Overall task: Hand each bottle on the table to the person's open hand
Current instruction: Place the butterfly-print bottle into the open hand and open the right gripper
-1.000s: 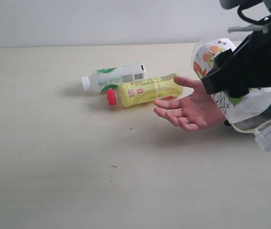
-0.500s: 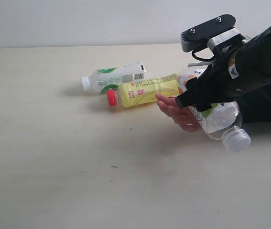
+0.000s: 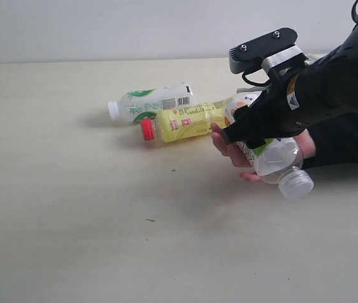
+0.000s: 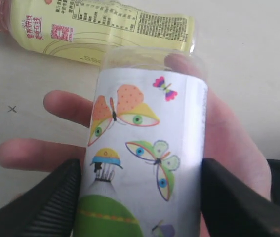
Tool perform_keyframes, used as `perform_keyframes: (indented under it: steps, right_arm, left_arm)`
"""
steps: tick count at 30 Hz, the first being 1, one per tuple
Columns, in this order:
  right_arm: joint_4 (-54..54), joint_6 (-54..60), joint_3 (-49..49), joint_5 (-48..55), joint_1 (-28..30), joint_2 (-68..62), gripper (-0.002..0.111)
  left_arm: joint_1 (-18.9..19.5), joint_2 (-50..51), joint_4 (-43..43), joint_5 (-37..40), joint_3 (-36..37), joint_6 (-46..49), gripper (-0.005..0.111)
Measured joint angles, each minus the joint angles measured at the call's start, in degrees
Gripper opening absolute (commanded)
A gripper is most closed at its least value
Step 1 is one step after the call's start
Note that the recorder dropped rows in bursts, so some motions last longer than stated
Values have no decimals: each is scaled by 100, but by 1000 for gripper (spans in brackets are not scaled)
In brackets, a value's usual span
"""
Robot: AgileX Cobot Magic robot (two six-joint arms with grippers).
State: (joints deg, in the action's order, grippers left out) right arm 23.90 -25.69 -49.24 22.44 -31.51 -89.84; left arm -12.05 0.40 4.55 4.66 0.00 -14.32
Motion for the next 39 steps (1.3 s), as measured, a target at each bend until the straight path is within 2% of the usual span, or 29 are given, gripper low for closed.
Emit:
perform_keyframes:
  steps: [4, 7, 12, 16, 33, 39]
  right_arm:
    - [0, -21, 0, -22, 0, 0, 10]
    - [0, -21, 0, -22, 0, 0, 24]
    - [0, -36, 0, 14, 0, -3, 60]
    - [0, -39, 0, 43, 0, -3, 75]
    - [-11, -150, 0, 154, 0, -4, 79]
    - [-11, -194, 0, 154, 0, 547, 87]
  left_arm:
    - [0, 0, 0, 0, 0, 0, 0]
    - [0, 0, 0, 0, 0, 0, 0]
    - [0, 0, 0, 0, 0, 0, 0]
    - [0, 0, 0, 0, 0, 0, 0]
    - [0, 0, 0, 0, 0, 0, 0]
    - [0, 0, 0, 0, 0, 0, 0]
